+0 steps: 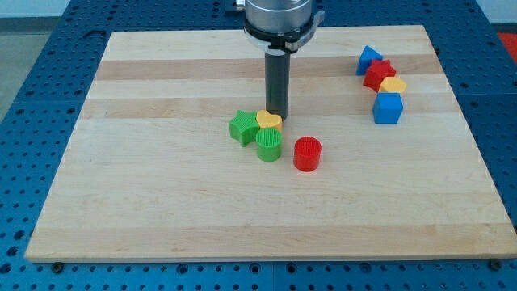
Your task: Slide green star along with green circle slightly down
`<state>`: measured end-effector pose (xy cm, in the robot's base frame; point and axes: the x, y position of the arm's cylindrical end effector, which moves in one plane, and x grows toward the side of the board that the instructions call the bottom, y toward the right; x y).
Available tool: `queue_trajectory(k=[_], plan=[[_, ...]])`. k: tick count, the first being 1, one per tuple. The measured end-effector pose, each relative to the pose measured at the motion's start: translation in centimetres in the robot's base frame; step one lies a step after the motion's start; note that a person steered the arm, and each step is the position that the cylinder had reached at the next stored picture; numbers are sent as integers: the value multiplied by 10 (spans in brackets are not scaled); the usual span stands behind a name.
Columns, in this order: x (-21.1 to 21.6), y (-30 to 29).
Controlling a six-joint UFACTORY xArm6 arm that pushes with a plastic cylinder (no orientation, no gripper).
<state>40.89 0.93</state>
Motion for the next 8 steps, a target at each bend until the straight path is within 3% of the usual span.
queue_trajectory(k=[3,4,6,7,8], plan=[[25,18],[-4,17],[-21,-60],[-6,-96],[15,-90]])
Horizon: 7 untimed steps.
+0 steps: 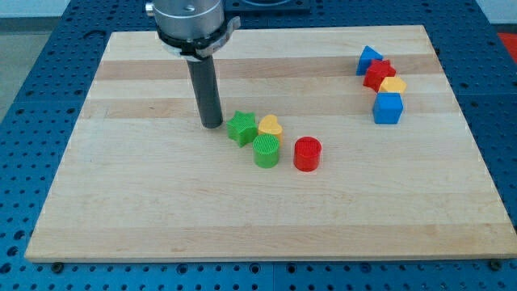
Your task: Slide green star along with green circle slightly down
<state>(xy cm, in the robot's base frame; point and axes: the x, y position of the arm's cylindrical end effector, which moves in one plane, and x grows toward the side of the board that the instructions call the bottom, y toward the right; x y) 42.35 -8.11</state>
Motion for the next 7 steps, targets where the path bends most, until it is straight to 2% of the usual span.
queue_trajectory(k=[2,5,7], plan=[[1,102],[37,148],[38,168]])
